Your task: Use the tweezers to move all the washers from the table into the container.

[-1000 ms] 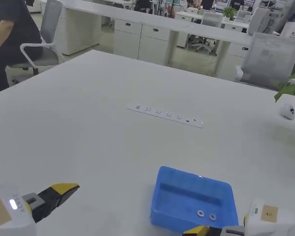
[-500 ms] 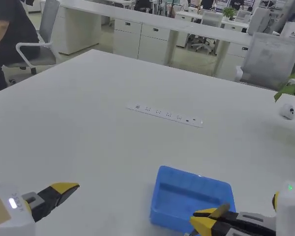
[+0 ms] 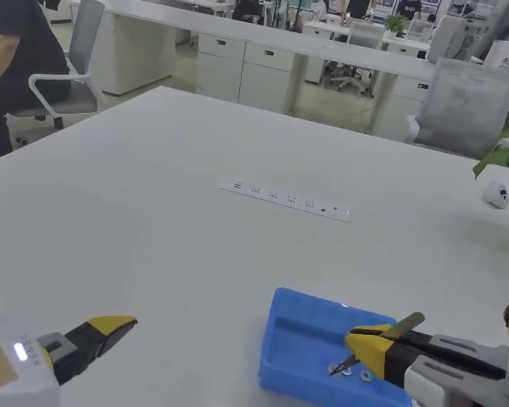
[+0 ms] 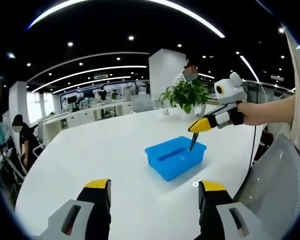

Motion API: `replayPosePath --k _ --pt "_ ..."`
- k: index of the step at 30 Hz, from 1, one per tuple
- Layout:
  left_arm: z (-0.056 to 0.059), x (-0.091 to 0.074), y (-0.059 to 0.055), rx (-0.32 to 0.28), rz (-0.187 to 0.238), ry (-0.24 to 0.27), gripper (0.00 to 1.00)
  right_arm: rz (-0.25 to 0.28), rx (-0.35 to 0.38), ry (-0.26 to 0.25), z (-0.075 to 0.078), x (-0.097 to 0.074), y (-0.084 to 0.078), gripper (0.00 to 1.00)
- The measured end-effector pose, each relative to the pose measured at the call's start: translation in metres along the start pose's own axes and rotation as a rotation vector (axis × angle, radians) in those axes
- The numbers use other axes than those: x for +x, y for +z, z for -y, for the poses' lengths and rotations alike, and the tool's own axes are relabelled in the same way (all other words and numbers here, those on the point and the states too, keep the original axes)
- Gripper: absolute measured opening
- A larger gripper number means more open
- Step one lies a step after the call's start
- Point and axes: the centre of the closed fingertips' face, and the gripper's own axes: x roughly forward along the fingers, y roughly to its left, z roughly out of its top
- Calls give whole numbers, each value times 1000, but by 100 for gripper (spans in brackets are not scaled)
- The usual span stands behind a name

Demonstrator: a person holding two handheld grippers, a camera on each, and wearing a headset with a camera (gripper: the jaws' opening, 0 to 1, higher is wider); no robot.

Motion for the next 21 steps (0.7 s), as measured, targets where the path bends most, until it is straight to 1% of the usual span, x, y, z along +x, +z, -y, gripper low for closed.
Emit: replayPosePath --k 4,5,7,9,10,11,13,16,19,21 --pt "2 0 2 -8 11 -10 72 2 4 -17 8 4 3 3" --pt "3 -1 3 -17 21 -18 72 2 5 -26 11 5 4 3" --pt "5 -2 11 -49 66 -38 71 -1 9 -35 16 7 5 3" --pt "8 -3 12 -72 72 -60 67 -4 12 -46 21 8 5 3" --pt "10 -2 15 -78 87 -70 66 -8 15 -55 24 9 5 3" --pt "11 -2 17 -79 98 -76 67 -11 18 -57 26 10 5 3" --pt "14 -1 17 -76 93 -85 70 -19 31 -64 31 13 4 3" --pt "17 0 16 -62 86 -93 74 -42 28 -67 36 18 -1 3" --pt "19 0 19 -75 107 -109 74 -63 28 -61 38 22 -5 3" --pt "20 -1 23 -93 130 -116 76 -82 21 -61 41 26 -10 3"
